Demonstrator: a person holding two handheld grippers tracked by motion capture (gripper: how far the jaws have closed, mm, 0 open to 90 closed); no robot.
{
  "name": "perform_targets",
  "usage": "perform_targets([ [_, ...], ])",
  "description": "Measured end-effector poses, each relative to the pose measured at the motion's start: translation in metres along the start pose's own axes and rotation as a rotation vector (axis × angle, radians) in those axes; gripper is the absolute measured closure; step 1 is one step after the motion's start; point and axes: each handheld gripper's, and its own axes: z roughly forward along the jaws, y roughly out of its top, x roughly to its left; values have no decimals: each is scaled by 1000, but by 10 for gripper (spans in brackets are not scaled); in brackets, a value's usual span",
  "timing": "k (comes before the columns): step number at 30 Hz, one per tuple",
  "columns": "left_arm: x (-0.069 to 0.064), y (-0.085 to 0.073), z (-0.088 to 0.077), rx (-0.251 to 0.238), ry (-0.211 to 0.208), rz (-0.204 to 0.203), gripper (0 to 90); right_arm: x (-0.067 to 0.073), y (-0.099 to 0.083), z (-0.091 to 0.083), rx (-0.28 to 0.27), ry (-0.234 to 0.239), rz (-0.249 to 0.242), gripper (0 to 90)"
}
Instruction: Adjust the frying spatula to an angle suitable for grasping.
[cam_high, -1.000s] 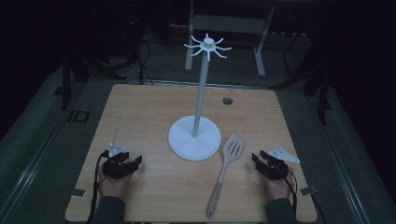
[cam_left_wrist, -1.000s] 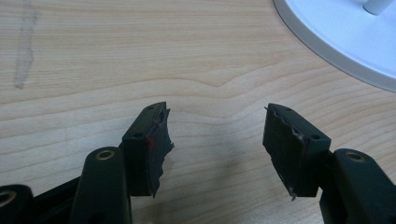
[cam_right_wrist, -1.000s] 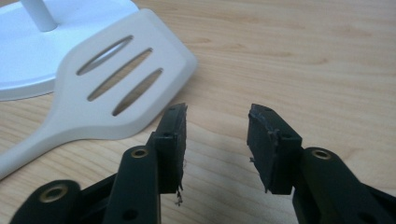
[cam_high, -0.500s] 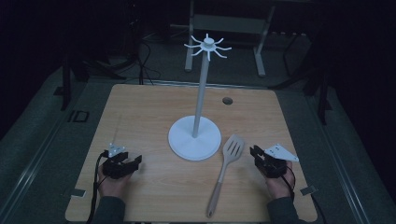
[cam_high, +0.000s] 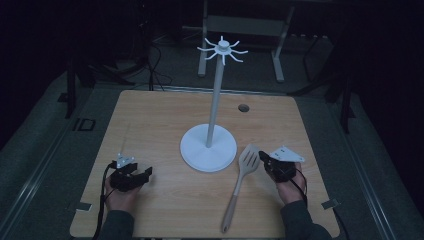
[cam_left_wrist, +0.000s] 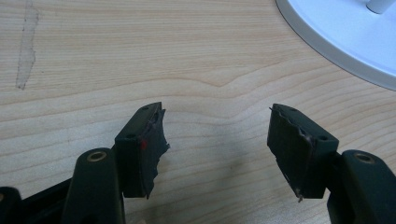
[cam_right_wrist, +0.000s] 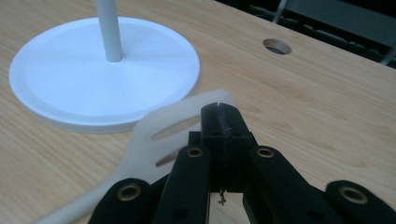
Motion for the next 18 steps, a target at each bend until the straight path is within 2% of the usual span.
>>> perform_targets([
  [3, 0, 0, 0, 1, -1, 1, 367, 2, 5, 11, 19, 20, -11, 898],
  [7, 0, 0, 1, 6, -4, -1, 364, 4, 9, 26, 37, 34, 4, 898],
  [12, 0, 0, 1, 5, -9, -1, 364, 7, 15, 40, 64, 38, -12, 897],
  [16, 0, 0, 1, 5, -9, -1, 363, 6, 18, 48, 65, 79, 5, 896],
  [18, 1, 0, 1, 6, -11, -2, 362, 6, 18, 51, 71, 80, 11, 897],
])
